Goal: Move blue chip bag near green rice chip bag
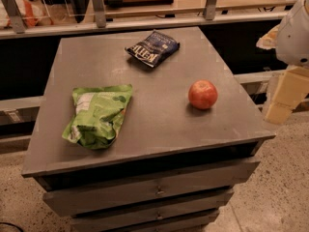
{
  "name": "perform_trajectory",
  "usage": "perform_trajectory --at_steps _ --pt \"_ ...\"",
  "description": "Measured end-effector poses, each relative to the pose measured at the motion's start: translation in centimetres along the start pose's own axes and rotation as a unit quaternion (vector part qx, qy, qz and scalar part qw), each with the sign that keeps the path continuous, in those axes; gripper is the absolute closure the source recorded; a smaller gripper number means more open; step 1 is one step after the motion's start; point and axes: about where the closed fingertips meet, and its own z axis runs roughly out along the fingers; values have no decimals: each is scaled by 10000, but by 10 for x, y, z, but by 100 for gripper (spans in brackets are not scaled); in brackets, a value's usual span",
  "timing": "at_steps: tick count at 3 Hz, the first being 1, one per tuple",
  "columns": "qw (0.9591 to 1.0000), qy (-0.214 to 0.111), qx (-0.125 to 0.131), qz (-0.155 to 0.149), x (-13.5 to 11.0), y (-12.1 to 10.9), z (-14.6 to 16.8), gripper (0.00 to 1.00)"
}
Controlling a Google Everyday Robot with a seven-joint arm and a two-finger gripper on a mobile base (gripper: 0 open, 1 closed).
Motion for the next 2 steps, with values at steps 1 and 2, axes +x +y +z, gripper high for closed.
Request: perform_trajectory --at_steps 1,2 --pt "10000 0 0 0 0 0 0 0" --pt "9995 -255 154 91 -2 -10 0 0"
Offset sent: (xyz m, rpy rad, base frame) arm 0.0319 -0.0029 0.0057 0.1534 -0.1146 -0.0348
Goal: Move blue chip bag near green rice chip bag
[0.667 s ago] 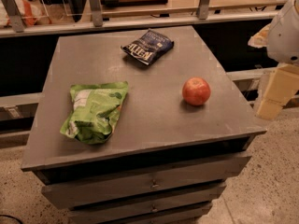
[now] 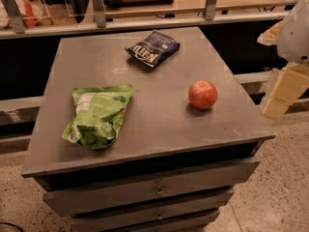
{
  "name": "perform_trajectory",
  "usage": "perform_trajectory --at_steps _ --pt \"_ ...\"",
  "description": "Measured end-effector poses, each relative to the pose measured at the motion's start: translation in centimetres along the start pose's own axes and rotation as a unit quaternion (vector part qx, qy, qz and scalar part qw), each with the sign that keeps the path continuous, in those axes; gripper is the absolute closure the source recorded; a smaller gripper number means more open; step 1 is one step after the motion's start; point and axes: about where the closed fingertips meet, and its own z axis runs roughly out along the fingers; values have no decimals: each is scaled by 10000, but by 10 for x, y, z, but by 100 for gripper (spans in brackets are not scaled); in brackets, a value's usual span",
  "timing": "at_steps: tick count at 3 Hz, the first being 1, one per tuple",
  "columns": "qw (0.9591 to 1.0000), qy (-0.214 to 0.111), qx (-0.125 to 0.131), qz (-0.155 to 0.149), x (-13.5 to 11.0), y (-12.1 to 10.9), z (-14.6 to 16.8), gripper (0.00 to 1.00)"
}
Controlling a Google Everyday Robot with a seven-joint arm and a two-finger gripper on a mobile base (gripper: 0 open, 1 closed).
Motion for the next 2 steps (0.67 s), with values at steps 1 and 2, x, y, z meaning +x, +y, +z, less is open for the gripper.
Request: perform_trajectory --at_steps 1,2 --pt "9970 -615 344 330 -2 -31 1 0" --pt "9842 -1384 663 882 -2 -65 16 0"
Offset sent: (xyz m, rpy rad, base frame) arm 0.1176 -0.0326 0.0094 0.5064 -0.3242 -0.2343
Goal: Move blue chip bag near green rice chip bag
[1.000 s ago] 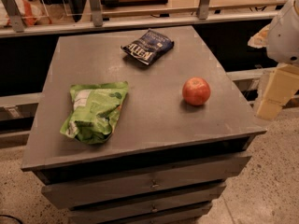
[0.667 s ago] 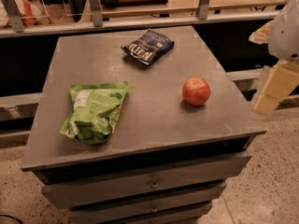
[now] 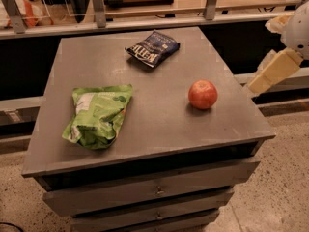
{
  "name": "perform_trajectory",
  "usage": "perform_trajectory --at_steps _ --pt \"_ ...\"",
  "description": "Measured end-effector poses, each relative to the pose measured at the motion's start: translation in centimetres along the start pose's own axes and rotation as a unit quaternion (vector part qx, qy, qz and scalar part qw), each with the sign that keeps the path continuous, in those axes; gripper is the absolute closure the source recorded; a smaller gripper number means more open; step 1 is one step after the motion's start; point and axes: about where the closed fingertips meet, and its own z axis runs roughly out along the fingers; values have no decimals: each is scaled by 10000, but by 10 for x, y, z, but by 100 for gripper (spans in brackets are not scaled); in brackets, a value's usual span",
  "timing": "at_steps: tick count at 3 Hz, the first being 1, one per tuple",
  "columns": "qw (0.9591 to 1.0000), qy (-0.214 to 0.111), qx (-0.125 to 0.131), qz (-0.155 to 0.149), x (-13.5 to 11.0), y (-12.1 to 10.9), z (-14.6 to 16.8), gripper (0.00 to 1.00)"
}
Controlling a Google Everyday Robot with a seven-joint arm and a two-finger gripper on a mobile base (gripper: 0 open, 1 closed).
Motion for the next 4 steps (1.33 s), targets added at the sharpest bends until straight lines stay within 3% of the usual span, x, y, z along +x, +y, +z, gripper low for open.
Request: perform_trajectory --at_steps 1,2,3,4 --pt "9959 -643 254 581 -8 -27 30 0" --pt "9894 -1038 433 916 -25 -52 57 0" --pt "9860 -1116 385 1182 -47 -73 89 0" --pt "9858 -1124 163 1233 -75 -78 120 0"
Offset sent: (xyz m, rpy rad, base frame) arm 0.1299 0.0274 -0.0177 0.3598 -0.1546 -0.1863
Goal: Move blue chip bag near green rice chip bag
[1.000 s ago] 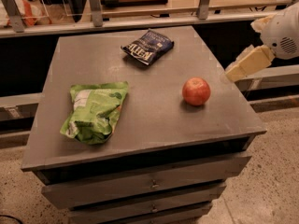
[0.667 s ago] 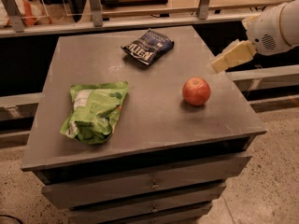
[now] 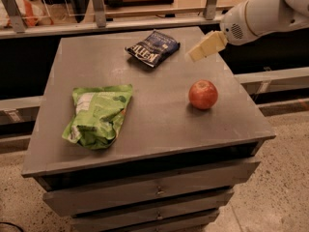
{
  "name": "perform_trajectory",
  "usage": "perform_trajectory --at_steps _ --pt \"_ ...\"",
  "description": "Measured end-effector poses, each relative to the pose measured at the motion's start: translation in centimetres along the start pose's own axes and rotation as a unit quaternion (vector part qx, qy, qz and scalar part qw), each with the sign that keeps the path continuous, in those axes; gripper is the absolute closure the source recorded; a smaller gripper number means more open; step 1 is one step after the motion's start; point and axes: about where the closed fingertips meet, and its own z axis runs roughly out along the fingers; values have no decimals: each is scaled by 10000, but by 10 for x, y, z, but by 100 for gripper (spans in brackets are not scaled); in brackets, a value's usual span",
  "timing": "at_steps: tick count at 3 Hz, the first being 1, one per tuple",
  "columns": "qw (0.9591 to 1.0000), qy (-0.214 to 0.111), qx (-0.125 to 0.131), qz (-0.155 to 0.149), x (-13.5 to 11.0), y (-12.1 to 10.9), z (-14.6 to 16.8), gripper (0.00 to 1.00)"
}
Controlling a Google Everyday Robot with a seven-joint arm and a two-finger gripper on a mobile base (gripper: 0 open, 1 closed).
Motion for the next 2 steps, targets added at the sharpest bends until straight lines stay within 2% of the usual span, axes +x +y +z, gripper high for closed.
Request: perform_trajectory --at_steps 1,2 --pt "9994 32 -306 135 -14 2 34 0" --pt "9993 20 -339 129 -17 2 37 0"
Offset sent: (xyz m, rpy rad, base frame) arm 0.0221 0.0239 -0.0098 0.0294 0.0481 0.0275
